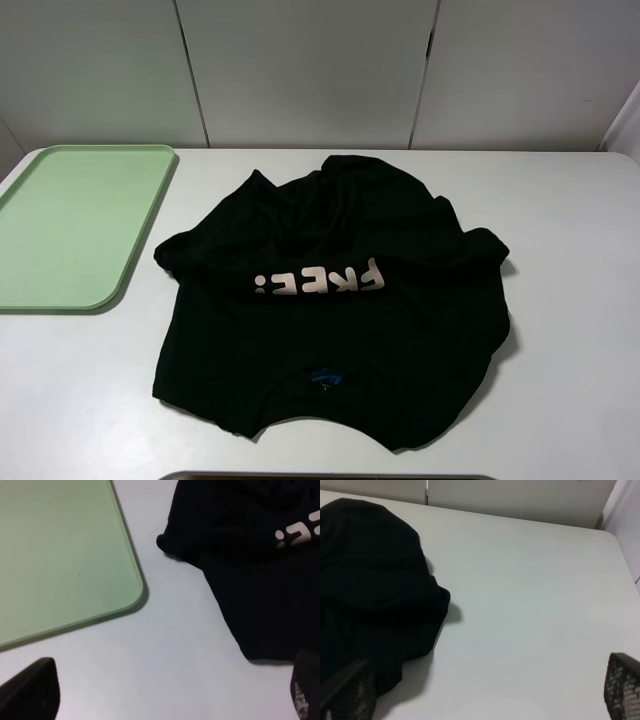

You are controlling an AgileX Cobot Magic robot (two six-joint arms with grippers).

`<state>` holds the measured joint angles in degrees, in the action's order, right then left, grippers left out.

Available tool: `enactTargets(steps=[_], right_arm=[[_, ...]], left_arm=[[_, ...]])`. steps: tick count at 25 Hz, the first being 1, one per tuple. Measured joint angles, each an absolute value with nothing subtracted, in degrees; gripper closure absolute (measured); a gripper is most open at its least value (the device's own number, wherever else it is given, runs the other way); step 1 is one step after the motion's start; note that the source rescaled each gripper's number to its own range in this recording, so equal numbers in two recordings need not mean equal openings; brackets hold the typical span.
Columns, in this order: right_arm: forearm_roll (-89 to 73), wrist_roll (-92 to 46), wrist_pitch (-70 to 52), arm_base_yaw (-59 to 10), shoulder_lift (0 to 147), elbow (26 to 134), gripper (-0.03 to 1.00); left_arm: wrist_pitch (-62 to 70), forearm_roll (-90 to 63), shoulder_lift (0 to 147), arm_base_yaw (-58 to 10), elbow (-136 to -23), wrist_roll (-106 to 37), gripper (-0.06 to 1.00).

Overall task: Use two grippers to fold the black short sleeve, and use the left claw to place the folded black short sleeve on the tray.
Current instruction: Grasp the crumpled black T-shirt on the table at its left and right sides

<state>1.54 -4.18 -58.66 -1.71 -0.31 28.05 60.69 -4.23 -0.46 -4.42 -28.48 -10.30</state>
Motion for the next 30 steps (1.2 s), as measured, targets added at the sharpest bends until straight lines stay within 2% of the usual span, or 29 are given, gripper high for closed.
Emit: enactTargets(steps=[8,21,30], right_arm=[[1.54,-4.13,-58.66,-1.71,-0.31,28.05,-0.03],[1.19,-5.22,-58.66,-1.71,0.79,28.05,-0.03],[-1.76,-14.82,-54.91,-6.86,13.49,30.3,-0.03]], left_arm=[[60.69,-4.23,-0.46,-5.51,-28.48,-10.3,0.03],[60.74,-4.23,-0.39,-11.58,-28.48,-10.19,0.03],[55.82,-4.52,17.07,-16.0,-33.12,-12.79,0.03]])
